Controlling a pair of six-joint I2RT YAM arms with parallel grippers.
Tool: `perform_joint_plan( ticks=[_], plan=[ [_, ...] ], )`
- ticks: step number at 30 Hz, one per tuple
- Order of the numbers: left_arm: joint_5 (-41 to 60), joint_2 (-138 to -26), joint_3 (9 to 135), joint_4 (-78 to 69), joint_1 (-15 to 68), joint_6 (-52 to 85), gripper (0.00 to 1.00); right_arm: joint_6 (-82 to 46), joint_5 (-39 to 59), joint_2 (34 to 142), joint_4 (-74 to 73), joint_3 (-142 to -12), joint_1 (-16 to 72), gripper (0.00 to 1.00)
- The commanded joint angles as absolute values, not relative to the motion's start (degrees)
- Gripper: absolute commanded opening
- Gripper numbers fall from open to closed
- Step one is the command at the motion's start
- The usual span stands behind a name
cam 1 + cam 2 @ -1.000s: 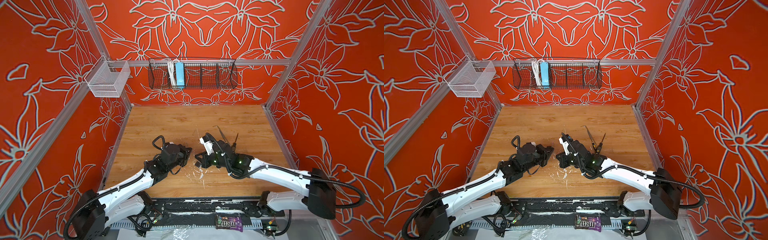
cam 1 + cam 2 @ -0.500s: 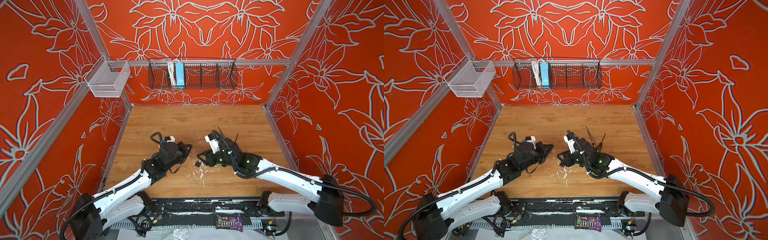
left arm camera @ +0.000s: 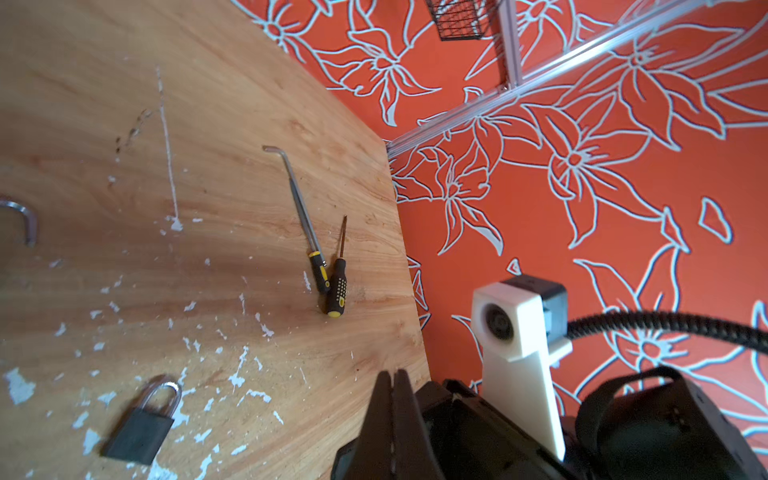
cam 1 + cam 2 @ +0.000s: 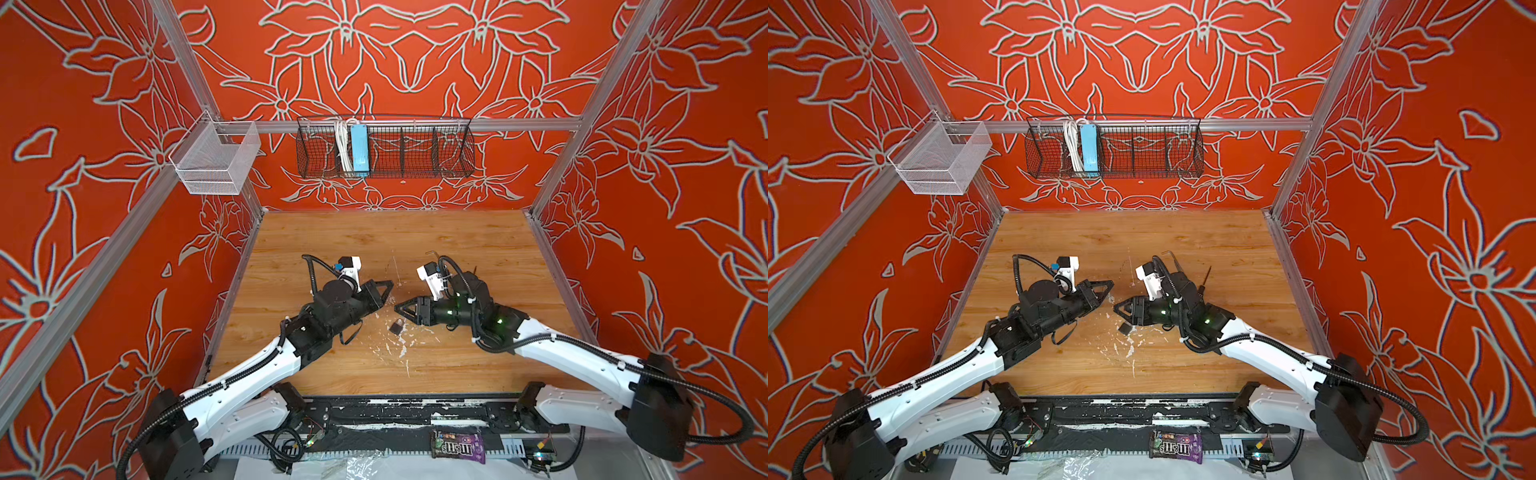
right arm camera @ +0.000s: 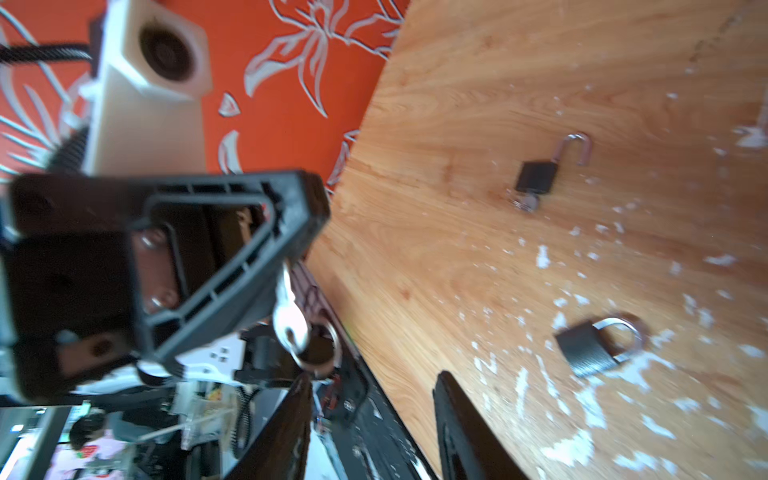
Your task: Unlock with the key
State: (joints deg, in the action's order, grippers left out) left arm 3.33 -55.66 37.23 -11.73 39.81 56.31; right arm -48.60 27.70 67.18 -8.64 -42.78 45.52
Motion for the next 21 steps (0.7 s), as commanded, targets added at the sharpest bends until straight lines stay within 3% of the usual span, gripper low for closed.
perform_joint_plan(
  ticks=[1, 13, 21],
  plan=[
    [4.98, -55.58, 38.2, -16.13, 39.99, 51.43, 0.0, -54.06, 32.41, 67.83, -18.34, -42.65, 44.64, 0.49],
    [6.88, -55.87, 37.95, -22.79, 40.01, 49.76, 0.0, -57.3, 36.67, 68.62, -26.24, -42.34, 42.67, 0.44],
    [7.32, -58.3, 39.23, -24.17, 39.9, 49.47, 0.0, -59.04, 38.35, 68.6, -30.99, -40.69, 41.12, 0.35]
  ],
)
